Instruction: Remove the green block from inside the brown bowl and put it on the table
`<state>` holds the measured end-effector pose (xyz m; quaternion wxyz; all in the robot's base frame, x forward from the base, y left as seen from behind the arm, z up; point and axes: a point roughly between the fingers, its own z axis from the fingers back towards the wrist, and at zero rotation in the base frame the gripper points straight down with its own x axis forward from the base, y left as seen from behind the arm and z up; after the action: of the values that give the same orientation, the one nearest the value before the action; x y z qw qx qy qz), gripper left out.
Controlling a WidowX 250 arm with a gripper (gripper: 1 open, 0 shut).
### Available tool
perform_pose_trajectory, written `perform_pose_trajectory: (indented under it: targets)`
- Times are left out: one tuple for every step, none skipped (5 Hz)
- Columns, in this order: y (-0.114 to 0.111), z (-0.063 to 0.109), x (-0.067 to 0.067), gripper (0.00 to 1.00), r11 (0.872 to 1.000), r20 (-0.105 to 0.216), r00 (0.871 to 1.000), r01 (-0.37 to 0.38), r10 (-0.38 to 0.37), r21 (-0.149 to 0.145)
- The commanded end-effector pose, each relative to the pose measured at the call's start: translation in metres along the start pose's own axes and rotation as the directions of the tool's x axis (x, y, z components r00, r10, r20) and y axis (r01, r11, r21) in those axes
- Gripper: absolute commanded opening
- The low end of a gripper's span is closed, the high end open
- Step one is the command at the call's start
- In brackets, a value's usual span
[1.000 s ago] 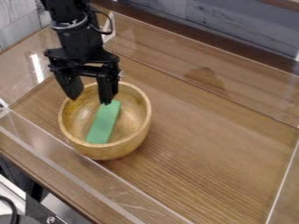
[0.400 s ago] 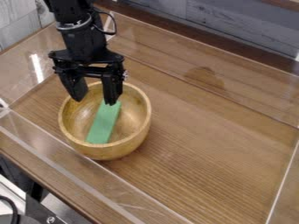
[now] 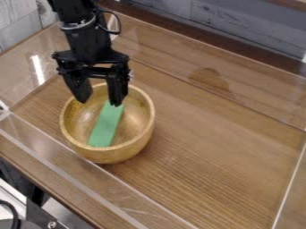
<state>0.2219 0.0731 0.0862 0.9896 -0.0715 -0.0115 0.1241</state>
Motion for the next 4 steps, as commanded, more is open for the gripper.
perform_pose_trajectory:
  targets:
    - [-0.0029,0.0098,0.0112,1.0,1.0,0.052,0.999,0.009,-0.009,0.002]
    - [-0.0034,0.0096,0.0122,1.0,1.0,0.057,0.998,0.003,-0.003,-0.004]
    - [-0.0034,0.0098,0.0132,1.0,1.0,0.061,0.998,-0.004,0.005,-0.009]
    - [-0.0034,0.0105,0.014,1.0,1.0,0.066,0.998,-0.012,0.013,-0.015]
